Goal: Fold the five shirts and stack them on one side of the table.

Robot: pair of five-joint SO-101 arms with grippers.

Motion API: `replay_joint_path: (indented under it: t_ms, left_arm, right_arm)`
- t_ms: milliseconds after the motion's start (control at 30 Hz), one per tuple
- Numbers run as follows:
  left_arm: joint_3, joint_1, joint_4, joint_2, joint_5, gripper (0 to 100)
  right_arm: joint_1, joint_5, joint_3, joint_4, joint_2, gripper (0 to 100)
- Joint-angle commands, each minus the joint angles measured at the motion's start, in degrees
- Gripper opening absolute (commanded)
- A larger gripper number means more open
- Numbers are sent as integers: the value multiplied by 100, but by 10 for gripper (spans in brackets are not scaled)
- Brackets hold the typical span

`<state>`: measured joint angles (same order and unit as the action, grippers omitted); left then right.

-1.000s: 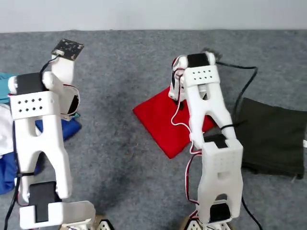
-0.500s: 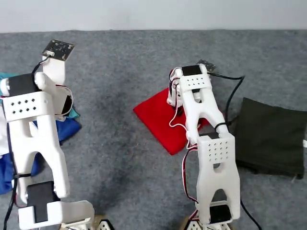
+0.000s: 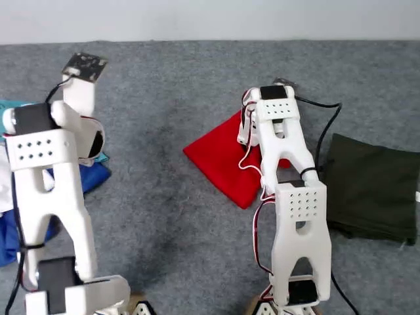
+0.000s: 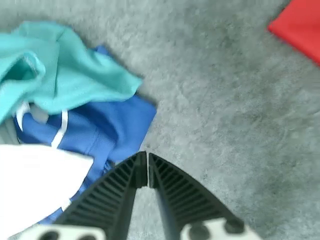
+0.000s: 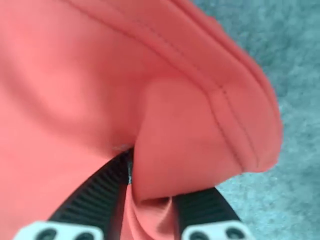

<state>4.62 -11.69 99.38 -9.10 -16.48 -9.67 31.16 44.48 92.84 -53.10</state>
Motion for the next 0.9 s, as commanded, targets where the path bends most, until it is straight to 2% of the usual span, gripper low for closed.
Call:
replay_joint_path:
  t_ms: [0,233,467,733,867]
  left_arm:
    - [31,545,123,-677,62,14]
    - [-769,985,105,-1380,62,14]
    - [-1402,985,105,-1802,62,14]
    - [-1490,985,97,-1846,62,14]
    - [-1508,985,97,-1829,62,14]
  right_arm:
    - [48,-316,-18,321,435,9]
    - [84,-949,-62,998,1499,9]
    - [743,-2286,-633,998,2747,9]
    - [1455,-3789,-2163,1007,4295,9]
    - [1982,-4853,-2558,1007,5015,9]
